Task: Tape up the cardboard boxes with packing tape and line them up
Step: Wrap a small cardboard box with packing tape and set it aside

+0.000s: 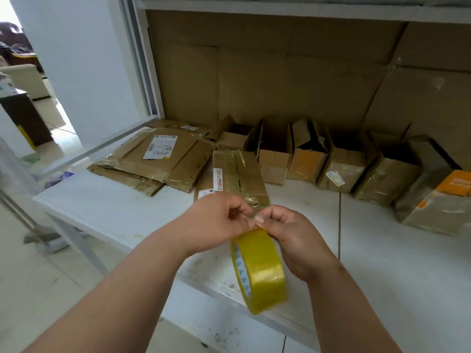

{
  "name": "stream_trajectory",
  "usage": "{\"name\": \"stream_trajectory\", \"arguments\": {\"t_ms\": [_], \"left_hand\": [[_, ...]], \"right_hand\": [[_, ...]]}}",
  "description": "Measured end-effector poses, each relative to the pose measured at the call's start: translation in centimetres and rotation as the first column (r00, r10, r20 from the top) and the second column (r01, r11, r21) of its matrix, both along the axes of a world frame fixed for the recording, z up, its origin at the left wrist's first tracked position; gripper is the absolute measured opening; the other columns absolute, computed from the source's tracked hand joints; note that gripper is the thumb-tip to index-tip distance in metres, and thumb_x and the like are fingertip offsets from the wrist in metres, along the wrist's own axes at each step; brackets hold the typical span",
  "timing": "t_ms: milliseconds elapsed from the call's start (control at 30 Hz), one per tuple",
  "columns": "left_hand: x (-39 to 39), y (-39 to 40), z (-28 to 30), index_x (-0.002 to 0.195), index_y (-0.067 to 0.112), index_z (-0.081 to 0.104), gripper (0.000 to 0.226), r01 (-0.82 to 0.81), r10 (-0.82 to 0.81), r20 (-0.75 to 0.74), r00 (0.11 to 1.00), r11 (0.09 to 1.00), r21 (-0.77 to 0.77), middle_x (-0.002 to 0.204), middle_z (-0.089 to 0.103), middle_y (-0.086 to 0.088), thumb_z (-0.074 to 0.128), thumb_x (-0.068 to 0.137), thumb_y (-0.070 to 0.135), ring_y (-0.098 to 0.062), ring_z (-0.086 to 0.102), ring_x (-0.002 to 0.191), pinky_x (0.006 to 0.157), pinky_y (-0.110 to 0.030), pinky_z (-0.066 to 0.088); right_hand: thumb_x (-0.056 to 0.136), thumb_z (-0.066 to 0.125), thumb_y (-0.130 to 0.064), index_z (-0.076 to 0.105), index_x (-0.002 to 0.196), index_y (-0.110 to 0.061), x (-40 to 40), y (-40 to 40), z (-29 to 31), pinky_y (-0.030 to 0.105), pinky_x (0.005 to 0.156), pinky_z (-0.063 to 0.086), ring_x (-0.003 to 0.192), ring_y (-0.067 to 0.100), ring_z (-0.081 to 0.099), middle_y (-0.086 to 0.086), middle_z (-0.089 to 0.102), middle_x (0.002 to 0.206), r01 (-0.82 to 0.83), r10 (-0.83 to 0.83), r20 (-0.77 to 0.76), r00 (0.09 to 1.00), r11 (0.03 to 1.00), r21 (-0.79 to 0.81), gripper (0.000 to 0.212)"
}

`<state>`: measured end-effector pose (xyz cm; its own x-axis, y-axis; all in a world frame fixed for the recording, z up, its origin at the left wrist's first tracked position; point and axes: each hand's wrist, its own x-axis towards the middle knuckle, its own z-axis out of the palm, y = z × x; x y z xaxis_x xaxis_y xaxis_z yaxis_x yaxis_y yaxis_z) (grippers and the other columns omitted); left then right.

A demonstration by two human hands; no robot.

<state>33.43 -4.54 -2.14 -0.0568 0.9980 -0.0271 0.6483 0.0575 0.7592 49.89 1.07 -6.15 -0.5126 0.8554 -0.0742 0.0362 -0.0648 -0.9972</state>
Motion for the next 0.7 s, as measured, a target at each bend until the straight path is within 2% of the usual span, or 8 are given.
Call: {"name": "stream_trajectory", "arguments": {"t_ms": [100,233,300,367,433,500,600,700], "left_hand": [[0.2,-0.4,-0.4,0.084,0.026,0.068,0.012,-0.09,0.093,-0.081,0.992,0.995,0.038,0.086,0.069,0.008,0.072,0.086,0.037,-0.007,0.064,0.079,0.067,-0.019,0.049],[0.9,-0.7,0.1,0.083,0.028,0.065,0.01,-0.12,0.141,-0.276,0.951,0.988,0.093,0.084,0.066,0.008,0.067,0.09,0.034,-0.004,0.058,0.072,0.058,-0.015,0.042],[1.2,-0.8,0.2,0.085,0.024,0.067,0.011,-0.129,0.162,-0.344,0.925,0.985,0.116,0.087,0.068,0.006,0.065,0.091,0.032,-0.007,0.06,0.076,0.064,-0.022,0.047],[1.4,-1.0,0.1,0.086,0.022,0.068,0.01,-0.149,0.195,-0.371,0.908,0.977,0.15,0.087,0.066,0.008,0.064,0.092,0.029,-0.007,0.059,0.076,0.063,-0.02,0.046],[1.2,-1.3,-0.2,0.083,0.024,0.066,0.011,-0.224,0.266,-0.32,0.909,0.961,0.163,0.079,0.061,0.013,0.063,0.093,0.028,-0.001,0.053,0.069,0.054,-0.012,0.035],[1.0,-1.6,-0.6,0.079,0.026,0.063,0.015,-0.329,0.359,-0.235,0.903,0.931,0.159,0.073,0.057,0.016,0.063,0.093,0.028,0.001,0.05,0.068,0.054,-0.013,0.032],[0.9,-1.9,-0.8,0.077,0.024,0.063,0.017,-0.46,0.474,-0.07,0.878,0.875,0.151,0.075,0.065,0.007,0.065,0.091,0.032,-0.013,0.062,0.068,0.065,-0.032,0.05],[1.0,-2.2,-0.5,0.076,0.019,0.066,0.017,-0.543,0.527,0.139,0.838,0.83,0.13,0.075,0.068,-0.004,0.067,0.091,0.028,-0.033,0.065,0.068,0.071,-0.05,0.057]], "right_hand": [[0.086,0.072,-0.022,0.077,0.077,-0.018,-0.3,-0.3,0.6,0.048,0.098,0.049,0.092,0.031,0.069,0.008,0.076,0.088,0.042,-0.045,0.044,0.998,0.998,0.053,0.011],[0.089,0.07,-0.02,0.08,0.081,-0.02,-0.5,-1.1,0.9,0.044,0.095,0.053,0.094,0.025,0.07,0.0,0.077,0.085,0.112,-0.126,0.128,0.984,0.988,0.109,0.013],[0.091,0.069,-0.021,0.079,0.087,-0.024,-0.3,-1.3,1.1,0.037,0.091,0.054,0.092,0.02,0.07,-0.007,0.077,0.09,0.171,-0.192,0.145,0.971,0.975,0.145,0.011],[0.092,0.068,-0.022,0.078,0.097,-0.024,0.4,-1.2,1.1,0.028,0.09,0.054,0.093,0.005,0.069,-0.011,0.077,0.096,0.236,-0.26,0.128,0.957,0.956,0.175,0.011],[0.091,0.068,-0.027,0.078,0.099,-0.025,1.6,-1.2,0.9,0.023,0.087,0.051,0.093,-0.003,0.067,-0.012,0.076,0.095,0.242,-0.265,0.112,0.958,0.952,0.187,0.012],[0.087,0.07,-0.042,0.075,0.103,-0.026,3.0,-1.1,0.4,0.029,0.093,0.05,0.103,0.006,0.067,-0.008,0.075,0.102,0.119,-0.129,0.096,0.987,0.987,0.105,0.023],[0.074,0.068,-0.051,0.07,0.118,-0.018,4.9,-1.2,-1.1,0.039,0.105,0.042,0.118,0.026,0.061,0.006,0.07,0.119,-0.191,0.191,-0.014,0.982,0.981,-0.024,0.055],[0.068,0.071,-0.037,0.065,0.12,-0.002,5.6,-1.1,-1.7,0.03,0.096,0.048,0.113,0.024,0.063,0.015,0.069,0.12,-0.297,0.293,-0.078,0.953,0.954,-0.041,0.063]]}}
